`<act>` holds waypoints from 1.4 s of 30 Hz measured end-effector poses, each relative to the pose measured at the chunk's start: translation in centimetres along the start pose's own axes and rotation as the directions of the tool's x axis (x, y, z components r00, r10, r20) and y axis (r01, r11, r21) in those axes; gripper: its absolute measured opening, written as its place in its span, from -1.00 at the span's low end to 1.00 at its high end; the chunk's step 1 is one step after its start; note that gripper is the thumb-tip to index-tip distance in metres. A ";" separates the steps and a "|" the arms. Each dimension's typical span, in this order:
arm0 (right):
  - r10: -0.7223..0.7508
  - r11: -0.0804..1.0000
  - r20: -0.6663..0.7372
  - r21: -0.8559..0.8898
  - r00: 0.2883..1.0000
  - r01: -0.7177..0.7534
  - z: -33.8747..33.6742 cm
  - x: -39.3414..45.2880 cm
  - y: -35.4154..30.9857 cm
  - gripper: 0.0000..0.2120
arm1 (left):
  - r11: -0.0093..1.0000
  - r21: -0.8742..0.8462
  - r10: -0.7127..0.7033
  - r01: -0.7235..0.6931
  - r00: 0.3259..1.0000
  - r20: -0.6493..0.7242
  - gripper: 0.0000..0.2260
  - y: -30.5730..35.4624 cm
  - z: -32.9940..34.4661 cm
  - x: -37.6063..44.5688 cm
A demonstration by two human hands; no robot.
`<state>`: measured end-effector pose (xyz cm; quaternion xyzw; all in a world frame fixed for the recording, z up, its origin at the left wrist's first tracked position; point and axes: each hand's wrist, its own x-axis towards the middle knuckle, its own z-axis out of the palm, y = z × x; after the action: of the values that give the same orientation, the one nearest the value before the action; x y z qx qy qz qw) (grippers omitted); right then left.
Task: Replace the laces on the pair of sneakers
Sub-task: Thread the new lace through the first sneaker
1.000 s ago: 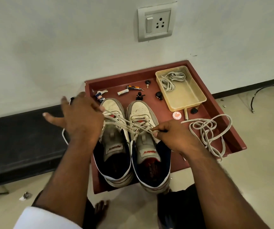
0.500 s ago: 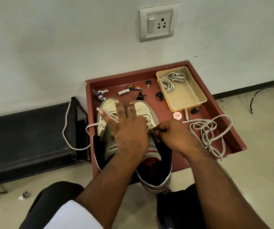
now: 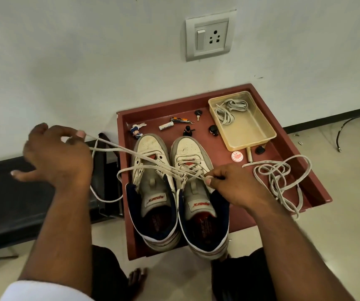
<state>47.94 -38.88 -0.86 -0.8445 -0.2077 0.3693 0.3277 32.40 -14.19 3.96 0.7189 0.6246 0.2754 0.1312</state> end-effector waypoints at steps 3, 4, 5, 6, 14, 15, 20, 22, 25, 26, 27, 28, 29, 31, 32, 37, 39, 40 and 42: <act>-0.018 0.999 -0.005 -0.035 1.000 0.018 0.2 0.0 -0.3 -0.85 | 0.985 0.166 0.007 -0.054 0.963 0.269 -0.52 1.2 1.5 -1.7; -0.024 0.998 -0.008 -0.052 1.000 0.024 0.3 0.0 -0.4 -0.85 | 0.969 0.187 0.079 -0.162 0.919 0.385 -0.41 2.5 2.0 -3.1; -0.027 0.997 -0.007 -0.069 1.000 0.027 0.2 0.0 -0.5 -0.85 | 0.941 0.161 0.180 -0.297 0.844 0.505 -0.40 3.8 2.5 -4.8; -0.026 0.997 -0.001 -0.077 1.000 0.026 0.2 -0.1 -0.6 -0.84 | 0.907 0.097 0.270 -0.411 0.741 0.615 -0.49 5.1 2.8 -6.7; -0.029 0.997 0.013 -0.065 0.999 0.030 0.1 -0.3 -0.9 -0.83 | 0.628 0.209 0.427 -0.750 0.556 0.713 -0.80 6.9 4.5 -13.3; -0.031 0.997 0.011 -0.074 0.999 0.032 0.1 -0.3 -1.0 -0.83 | 0.616 0.220 0.413 -0.756 0.548 0.727 -0.80 7.0 4.5 -13.2; -0.003 0.998 0.013 -0.060 1.000 0.003 0.0 -0.4 -1.1 -0.83 | 0.642 0.223 0.390 -0.734 0.562 0.729 -0.82 7.0 4.1 -13.1; 0.032 0.999 0.006 -0.042 0.999 -0.032 -0.1 -0.6 -1.2 -0.84 | 0.726 0.144 0.389 -0.672 0.574 0.720 -0.89 6.7 4.3 -12.5; 0.101 0.994 0.028 -0.053 0.995 -0.099 -0.2 -0.7 -1.2 -0.81 | 0.865 0.016 0.355 -0.501 0.635 0.686 -0.84 6.2 4.0 -10.7; 0.109 0.993 0.036 -0.058 0.993 -0.107 -0.3 -0.7 -1.2 -0.80 | 0.885 0.030 0.330 -0.464 0.672 0.663 -0.80 5.8 3.8 -9.9; 0.113 0.992 0.042 -0.057 0.993 -0.110 -0.2 -0.7 -1.2 -0.80 | 0.900 0.044 0.311 -0.434 0.709 0.633 -0.78 5.5 3.7 -9.1; 0.117 0.992 0.046 -0.049 0.992 -0.114 -0.2 -0.7 -1.2 -0.80 | 0.914 0.048 0.291 -0.403 0.733 0.615 -0.76 5.1 3.6 -8.3; 0.120 0.992 0.044 -0.039 0.992 -0.119 -0.1 -0.7 -1.3 -0.79 | 0.928 0.014 0.288 -0.373 0.739 0.609 -0.74 4.8 3.6 -7.6; 0.119 0.992 0.029 -0.037 0.993 -0.117 0.0 -0.6 -1.2 -0.76 | 0.948 -0.047 0.282 -0.315 0.762 0.583 -0.73 4.5 3.8 -7.1; 0.111 0.992 0.018 -0.060 0.994 -0.110 0.0 -0.5 -1.2 -0.76 | 0.951 -0.021 0.266 -0.309 0.782 0.563 -0.78 4.6 3.8 -7.3; 0.057 0.979 -0.036 -0.192 0.998 -0.063 0.1 -0.5 -1.2 -0.84 | 0.925 0.048 0.293 -0.377 0.788 0.542 -0.76 5.2 3.8 -8.3; 0.024 0.963 -0.040 -0.269 0.999 -0.034 0.2 -0.7 -1.4 -0.84 | 0.931 0.091 0.262 -0.354 0.820 0.508 -0.78 4.9 3.4 -7.5; 0.025 0.956 -0.041 -0.291 0.999 -0.036 0.3 -0.9 -1.5 -0.82 | 0.945 0.082 0.248 -0.318 0.855 0.456 -0.80 4.6 3.1 -6.8; 0.036 0.953 -0.049 -0.300 0.998 -0.049 0.4 -0.9 -1.6 -0.79 | 0.982 -0.044 0.189 -0.184 0.940 0.283 -0.79 3.9 2.6 -5.1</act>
<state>46.87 -38.16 0.47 -0.8966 -0.2361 0.3221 0.1914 36.69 -19.41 2.71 0.8059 0.5258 0.1851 0.1997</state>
